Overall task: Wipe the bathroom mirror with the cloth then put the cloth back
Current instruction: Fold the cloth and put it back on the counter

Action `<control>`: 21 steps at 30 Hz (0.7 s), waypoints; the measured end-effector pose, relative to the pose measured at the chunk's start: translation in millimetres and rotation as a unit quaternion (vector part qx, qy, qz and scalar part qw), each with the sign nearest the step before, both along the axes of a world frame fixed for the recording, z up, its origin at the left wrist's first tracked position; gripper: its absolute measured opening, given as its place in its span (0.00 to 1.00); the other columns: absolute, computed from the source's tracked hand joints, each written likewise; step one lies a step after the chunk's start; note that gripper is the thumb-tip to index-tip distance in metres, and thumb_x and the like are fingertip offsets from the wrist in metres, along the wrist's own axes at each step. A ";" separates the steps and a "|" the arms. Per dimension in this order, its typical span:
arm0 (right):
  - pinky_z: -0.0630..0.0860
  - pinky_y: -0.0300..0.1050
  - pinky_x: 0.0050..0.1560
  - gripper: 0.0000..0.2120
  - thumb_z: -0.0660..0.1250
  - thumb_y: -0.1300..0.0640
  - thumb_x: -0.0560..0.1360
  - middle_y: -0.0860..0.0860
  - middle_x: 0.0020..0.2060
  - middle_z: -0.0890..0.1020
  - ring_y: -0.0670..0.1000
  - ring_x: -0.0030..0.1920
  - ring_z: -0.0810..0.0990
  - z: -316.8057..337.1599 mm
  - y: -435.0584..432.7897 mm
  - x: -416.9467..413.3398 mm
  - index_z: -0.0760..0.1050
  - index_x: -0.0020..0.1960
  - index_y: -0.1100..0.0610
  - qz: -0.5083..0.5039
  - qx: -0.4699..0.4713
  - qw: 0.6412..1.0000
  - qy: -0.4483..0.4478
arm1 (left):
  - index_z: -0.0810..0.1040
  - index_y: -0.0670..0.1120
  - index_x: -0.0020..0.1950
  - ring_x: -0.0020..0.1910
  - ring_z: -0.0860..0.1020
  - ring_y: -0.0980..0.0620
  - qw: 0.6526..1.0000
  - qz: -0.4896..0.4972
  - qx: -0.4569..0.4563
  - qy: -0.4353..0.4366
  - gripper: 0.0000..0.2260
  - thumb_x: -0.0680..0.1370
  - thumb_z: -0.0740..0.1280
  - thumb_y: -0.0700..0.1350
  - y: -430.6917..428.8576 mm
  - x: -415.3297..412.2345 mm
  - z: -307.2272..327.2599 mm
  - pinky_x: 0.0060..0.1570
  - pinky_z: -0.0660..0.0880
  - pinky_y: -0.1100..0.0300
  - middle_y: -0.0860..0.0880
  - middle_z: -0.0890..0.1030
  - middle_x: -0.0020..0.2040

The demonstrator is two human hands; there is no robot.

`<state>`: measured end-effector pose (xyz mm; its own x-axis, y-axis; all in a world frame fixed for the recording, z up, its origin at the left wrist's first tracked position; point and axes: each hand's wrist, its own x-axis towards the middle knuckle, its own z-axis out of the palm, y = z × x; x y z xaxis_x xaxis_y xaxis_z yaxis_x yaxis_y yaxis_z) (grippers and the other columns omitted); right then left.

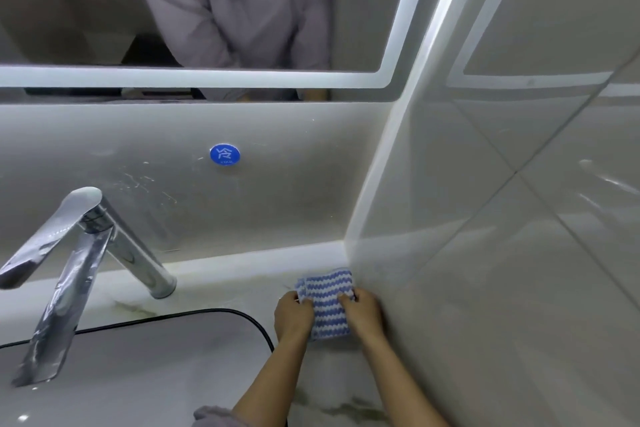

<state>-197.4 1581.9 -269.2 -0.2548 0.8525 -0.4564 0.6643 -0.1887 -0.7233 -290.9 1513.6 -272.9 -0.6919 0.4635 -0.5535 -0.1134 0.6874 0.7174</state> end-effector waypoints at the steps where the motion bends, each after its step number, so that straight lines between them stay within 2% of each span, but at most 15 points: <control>1: 0.72 0.43 0.40 0.06 0.64 0.60 0.77 0.56 0.41 0.81 0.52 0.41 0.79 -5.3 -1.1 -0.4 0.75 0.41 0.58 0.004 -0.002 1.000 -0.006 | 0.78 0.39 0.55 0.48 0.79 0.41 1.000 0.005 -0.009 -0.007 0.11 0.79 0.60 0.42 0.2 0.6 -4.5 0.46 0.78 0.51 0.39 0.81 0.53; 4: 0.75 0.45 0.42 0.05 0.64 0.61 0.77 0.57 0.44 0.83 0.55 0.44 0.81 -19.1 -2.3 -1.9 0.78 0.46 0.61 -0.001 -0.006 1.000 -0.007 | 0.77 0.40 0.59 0.50 0.79 0.41 0.999 0.023 -0.019 -0.027 0.12 0.80 0.60 0.43 3.8 1.6 -13.5 0.47 0.78 0.52 0.40 0.80 0.56; 6: 0.76 0.47 0.43 0.05 0.64 0.62 0.77 0.58 0.43 0.83 0.55 0.43 0.80 -24.7 -1.0 -2.0 0.77 0.45 0.62 -0.007 -0.004 1.000 -0.001 | 0.77 0.39 0.59 0.50 0.79 0.41 0.998 0.031 -0.026 -0.042 0.12 0.80 0.60 0.43 5.5 2.2 -17.6 0.49 0.78 0.51 0.39 0.80 0.56; 9: 0.77 0.49 0.45 0.06 0.63 0.64 0.76 0.59 0.44 0.83 0.58 0.46 0.81 -29.9 0.2 -1.9 0.78 0.47 0.65 -0.012 0.001 1.000 0.010 | 0.77 0.38 0.57 0.46 0.79 0.43 0.997 0.047 -0.035 -0.057 0.12 0.80 0.59 0.43 5.3 3.0 -23.8 0.45 0.77 0.53 0.38 0.80 0.54; 12: 0.73 0.46 0.41 0.06 0.62 0.64 0.76 0.60 0.44 0.83 0.58 0.45 0.80 -34.3 -0.5 0.3 0.78 0.46 0.64 -0.001 0.037 0.999 0.002 | 0.77 0.38 0.56 0.42 0.76 0.45 0.996 0.062 -0.040 -0.057 0.11 0.80 0.59 0.42 6.2 2.7 -27.9 0.41 0.73 0.56 0.39 0.80 0.53; 14: 0.71 0.44 0.42 0.08 0.62 0.65 0.77 0.59 0.47 0.82 0.58 0.47 0.80 -35.3 -1.2 1.7 0.79 0.51 0.64 0.011 0.061 0.998 0.002 | 0.77 0.38 0.56 0.43 0.76 0.44 0.994 0.083 -0.034 -0.060 0.10 0.80 0.60 0.42 6.6 2.2 -27.7 0.42 0.73 0.57 0.39 0.80 0.54; 17: 0.73 0.42 0.56 0.17 0.60 0.64 0.78 0.56 0.58 0.78 0.54 0.58 0.77 -35.4 -6.9 6.5 0.74 0.66 0.60 0.044 0.105 0.993 -0.022 | 0.75 0.41 0.62 0.51 0.78 0.43 0.992 0.121 -0.016 -0.043 0.12 0.79 0.61 0.41 6.0 3.5 -25.0 0.48 0.72 0.57 0.41 0.79 0.59; 20: 0.69 0.41 0.64 0.23 0.59 0.64 0.78 0.53 0.67 0.71 0.51 0.65 0.72 -36.9 -18.1 14.3 0.66 0.72 0.57 0.081 0.178 0.980 -0.045 | 0.72 0.42 0.65 0.57 0.76 0.42 0.991 0.129 -0.008 0.014 0.14 0.80 0.60 0.38 4.2 7.9 -17.4 0.55 0.74 0.52 0.41 0.76 0.63; 21: 0.64 0.40 0.70 0.25 0.58 0.63 0.78 0.53 0.71 0.67 0.50 0.69 0.68 -39.6 -20.2 16.5 0.62 0.75 0.58 0.107 0.198 0.972 -0.065 | 0.70 0.42 0.67 0.61 0.73 0.43 0.992 0.108 -0.018 0.054 0.15 0.80 0.59 0.37 3.3 10.3 -14.4 0.59 0.73 0.50 0.41 0.74 0.65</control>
<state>-180.8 1561.7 -308.9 -0.4076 0.9018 -0.1432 0.7488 0.2404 -0.6177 -280.7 1517.0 -287.3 -0.8297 0.2795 -0.4832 -0.1841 0.6802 0.7095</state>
